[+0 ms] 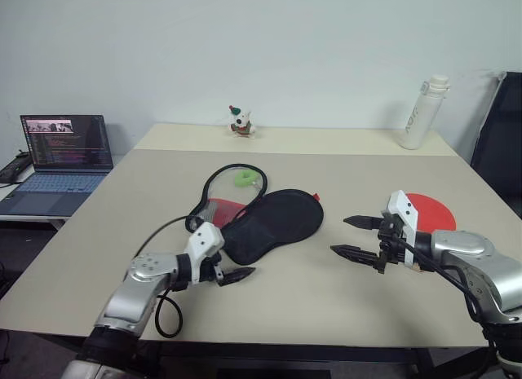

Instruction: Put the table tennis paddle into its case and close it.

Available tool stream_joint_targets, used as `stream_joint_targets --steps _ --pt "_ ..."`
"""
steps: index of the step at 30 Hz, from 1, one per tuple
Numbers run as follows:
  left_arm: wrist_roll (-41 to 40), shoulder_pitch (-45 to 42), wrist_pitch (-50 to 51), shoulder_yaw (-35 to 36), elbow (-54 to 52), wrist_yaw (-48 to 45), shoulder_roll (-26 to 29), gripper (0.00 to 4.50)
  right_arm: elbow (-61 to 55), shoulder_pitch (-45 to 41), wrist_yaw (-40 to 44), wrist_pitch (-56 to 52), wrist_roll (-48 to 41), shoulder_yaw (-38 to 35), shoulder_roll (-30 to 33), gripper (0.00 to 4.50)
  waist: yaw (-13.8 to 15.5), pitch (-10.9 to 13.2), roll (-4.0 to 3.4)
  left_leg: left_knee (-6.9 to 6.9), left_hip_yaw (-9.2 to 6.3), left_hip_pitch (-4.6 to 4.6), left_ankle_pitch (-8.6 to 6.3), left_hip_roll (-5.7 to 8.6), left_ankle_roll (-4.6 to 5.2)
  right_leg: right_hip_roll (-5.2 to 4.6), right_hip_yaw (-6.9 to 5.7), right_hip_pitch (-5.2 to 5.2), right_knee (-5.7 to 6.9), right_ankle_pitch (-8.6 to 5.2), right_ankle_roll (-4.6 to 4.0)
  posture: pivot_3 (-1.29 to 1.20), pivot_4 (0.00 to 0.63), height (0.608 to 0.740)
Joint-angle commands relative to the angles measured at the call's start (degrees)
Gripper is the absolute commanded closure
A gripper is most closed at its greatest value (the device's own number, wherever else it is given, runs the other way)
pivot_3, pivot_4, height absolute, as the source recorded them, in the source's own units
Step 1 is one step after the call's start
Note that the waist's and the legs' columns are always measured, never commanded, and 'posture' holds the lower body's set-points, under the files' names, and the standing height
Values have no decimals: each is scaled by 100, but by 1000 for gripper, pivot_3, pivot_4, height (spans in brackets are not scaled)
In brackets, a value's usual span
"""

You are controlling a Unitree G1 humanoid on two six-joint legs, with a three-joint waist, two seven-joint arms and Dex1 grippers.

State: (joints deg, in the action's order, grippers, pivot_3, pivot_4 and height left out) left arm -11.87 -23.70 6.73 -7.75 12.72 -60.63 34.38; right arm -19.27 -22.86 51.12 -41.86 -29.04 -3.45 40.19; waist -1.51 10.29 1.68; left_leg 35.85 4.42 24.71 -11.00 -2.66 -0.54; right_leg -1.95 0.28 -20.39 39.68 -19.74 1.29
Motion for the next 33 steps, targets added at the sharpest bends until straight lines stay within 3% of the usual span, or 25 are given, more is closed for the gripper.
stream_joint_targets --steps 1,8,9,12,21,27,33 --pt "163 -272 -413 -103 365 -259 -16 157 -369 138 -46 -115 -242 -224 114 10 0 0 0 0 0 0 0 0 0 0 -1 0 -1 0 0 0 150 740" --pt "435 -366 -628 -425 754 -775 8 157 -237 388 -148 204 -127 -279 102 10 -13 -1 0 1 -2 2 0 0 1 0 -1 1 -3 0 0 0 150 740" --pt "426 -356 -607 -425 730 -809 14 319 -234 419 -182 243 -122 -276 87 0 -14 -1 0 1 -2 2 0 0 1 0 0 1 -3 0 0 0 150 740" --pt "329 -313 -353 -404 556 -909 15 1103 -194 538 -208 394 -100 -265 91 0 -15 -1 0 1 -1 2 0 0 1 0 0 1 -3 0 0 0 150 740" --pt "155 -252 669 -135 16 -470 -23 4359 241 674 -141 877 62 -311 144 0 -16 -1 0 3 -5 2 0 0 1 1 -2 3 -3 -1 1 0 150 740" --pt "-100 -209 2113 -313 -1069 231 -690 4461 319 610 -115 902 83 -336 199 0 6 0 1 9 -13 4 0 2 1 0 -8 7 -3 -1 2 0 150 740" --pt "387 -835 2301 -883 -360 1095 -1878 4461 224 528 -144 683 4 -458 424 0 63 -1 0 20 -40 7 1 9 1 0 -37 24 -5 -1 2 0 150 740"
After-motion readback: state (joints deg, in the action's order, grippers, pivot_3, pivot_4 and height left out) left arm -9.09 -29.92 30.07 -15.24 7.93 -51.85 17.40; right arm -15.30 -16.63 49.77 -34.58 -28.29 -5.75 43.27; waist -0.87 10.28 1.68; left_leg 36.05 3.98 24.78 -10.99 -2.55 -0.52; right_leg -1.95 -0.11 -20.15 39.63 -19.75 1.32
